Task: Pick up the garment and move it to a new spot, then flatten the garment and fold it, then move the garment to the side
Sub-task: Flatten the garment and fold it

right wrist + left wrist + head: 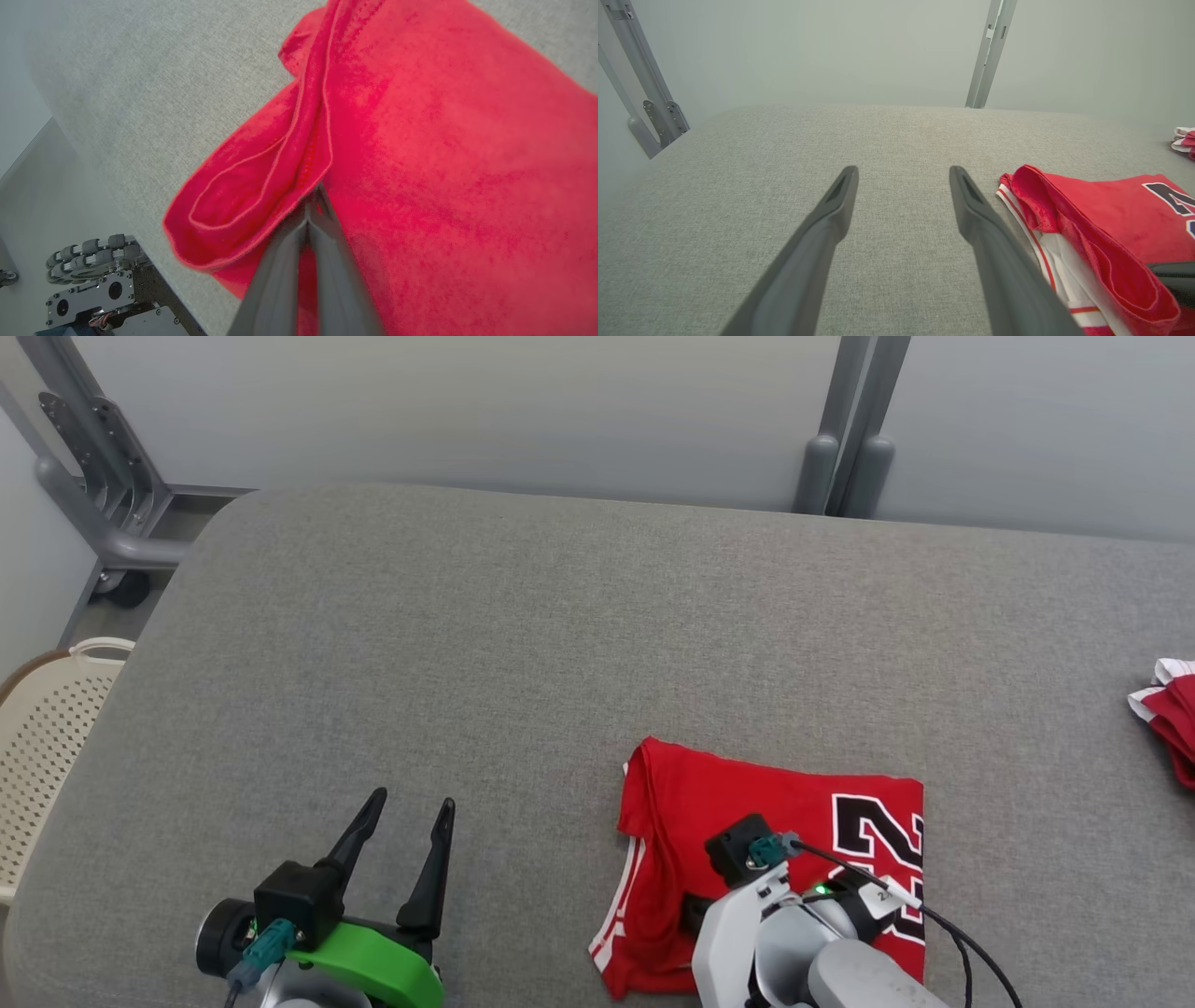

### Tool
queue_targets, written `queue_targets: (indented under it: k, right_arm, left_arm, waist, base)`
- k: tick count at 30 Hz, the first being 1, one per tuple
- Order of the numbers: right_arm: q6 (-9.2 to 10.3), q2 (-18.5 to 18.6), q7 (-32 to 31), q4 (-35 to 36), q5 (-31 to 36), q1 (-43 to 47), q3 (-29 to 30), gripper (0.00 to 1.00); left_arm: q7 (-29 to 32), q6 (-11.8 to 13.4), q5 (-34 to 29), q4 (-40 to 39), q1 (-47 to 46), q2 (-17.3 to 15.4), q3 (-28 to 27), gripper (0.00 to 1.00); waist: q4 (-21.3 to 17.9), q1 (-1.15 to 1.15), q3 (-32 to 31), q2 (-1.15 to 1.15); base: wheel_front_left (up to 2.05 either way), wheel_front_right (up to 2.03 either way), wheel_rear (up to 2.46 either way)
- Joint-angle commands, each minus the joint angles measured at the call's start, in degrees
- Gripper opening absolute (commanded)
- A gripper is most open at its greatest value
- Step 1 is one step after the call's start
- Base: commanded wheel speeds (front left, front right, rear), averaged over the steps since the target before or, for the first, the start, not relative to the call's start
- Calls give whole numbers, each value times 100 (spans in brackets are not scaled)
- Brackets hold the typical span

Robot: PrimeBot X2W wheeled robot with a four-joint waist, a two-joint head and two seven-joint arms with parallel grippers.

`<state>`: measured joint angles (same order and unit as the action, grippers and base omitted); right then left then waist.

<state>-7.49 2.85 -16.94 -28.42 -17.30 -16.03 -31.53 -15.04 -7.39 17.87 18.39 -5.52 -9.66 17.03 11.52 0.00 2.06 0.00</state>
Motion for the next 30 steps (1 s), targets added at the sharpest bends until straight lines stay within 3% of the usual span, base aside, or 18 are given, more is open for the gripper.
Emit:
queue_targets:
  k: [1, 15, 19, 20, 21, 22, 30]
  right_arm:
    - [2, 13, 72, -38, -105, -101, -108, 0]
    - [2, 11, 306, -204, -943, -683, -1333, 0]
    - [2, 19, 342, -24, -1111, -882, -1329, 0]
    - [2, 19, 337, 8, -1051, -929, -1243, 35]
    - [2, 19, 340, 46, -998, -957, -1090, 83]
    - [3, 20, 312, 72, -952, -954, -878, 100]
    - [2, 13, -158, 745, 56, -259, 1154, 100]
  left_arm:
    - [-17, -10, 16, -15, -112, -9, 5, 100]
    - [-17, -10, -3, 71, -285, 52, 140, 100]
    - [-17, -10, 17, 83, -217, 12, 64, 100]
    - [-17, -9, 11, 78, -182, 6, 40, 100]
    - [-17, -7, 4, 69, -140, 2, 13, 100]
    - [-17, -4, -4, 52, -107, -3, -16, 100]
    - [-17, 23, -100, -81, 25, 51, -205, 100]
  waist:
    - [36, 0, 31, 0]
    - [212, 0, 56, 0]
    - [161, 0, 3, 0]
    - [131, 0, -18, 0]
    - [99, 0, -41, 0]
    - [63, 0, -65, 0]
    - [-224, 0, -241, 0]
  base:
    - [0, 0, 0]
    - [0, 0, 0]
    - [0, 0, 0]
    - [0, 0, 0]
    - [0, 0, 0]
    - [0, 0, 0]
    - [0, 0, 0]
